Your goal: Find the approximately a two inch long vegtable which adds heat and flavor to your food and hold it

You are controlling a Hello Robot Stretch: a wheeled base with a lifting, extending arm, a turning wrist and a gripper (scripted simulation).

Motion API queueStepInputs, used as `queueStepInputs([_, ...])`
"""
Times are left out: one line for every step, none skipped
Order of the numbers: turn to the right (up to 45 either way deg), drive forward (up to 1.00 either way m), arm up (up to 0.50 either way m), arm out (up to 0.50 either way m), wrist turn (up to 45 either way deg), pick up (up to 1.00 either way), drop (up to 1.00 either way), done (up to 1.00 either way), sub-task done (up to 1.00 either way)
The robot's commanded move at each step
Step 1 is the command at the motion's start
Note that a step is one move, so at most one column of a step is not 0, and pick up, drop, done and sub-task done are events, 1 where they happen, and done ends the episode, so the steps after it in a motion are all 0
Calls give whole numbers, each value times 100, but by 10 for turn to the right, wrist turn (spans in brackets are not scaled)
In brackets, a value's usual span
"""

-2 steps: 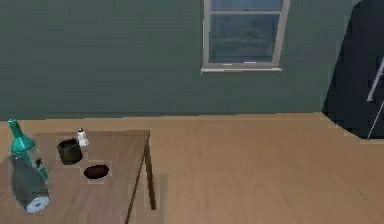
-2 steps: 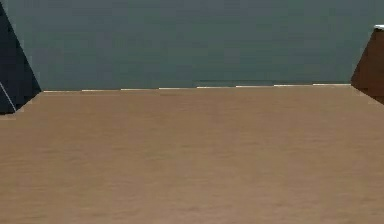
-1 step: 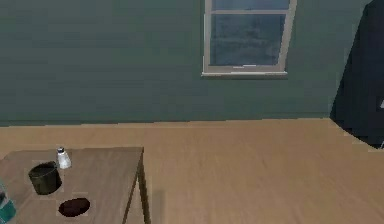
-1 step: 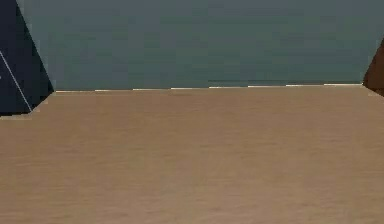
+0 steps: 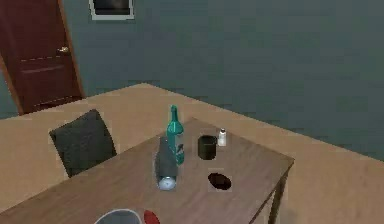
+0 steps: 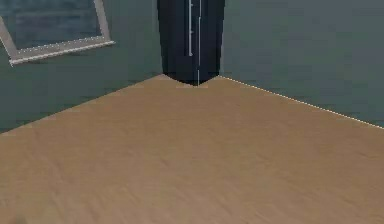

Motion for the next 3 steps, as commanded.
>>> queueStepInputs([-450,0,0,0,0,0,0,0,0])
queueStepInputs([-450,0,0,0,0,0,0,0,0])
queueStepInputs([-120,0,0,0,0,0,0,0,0])
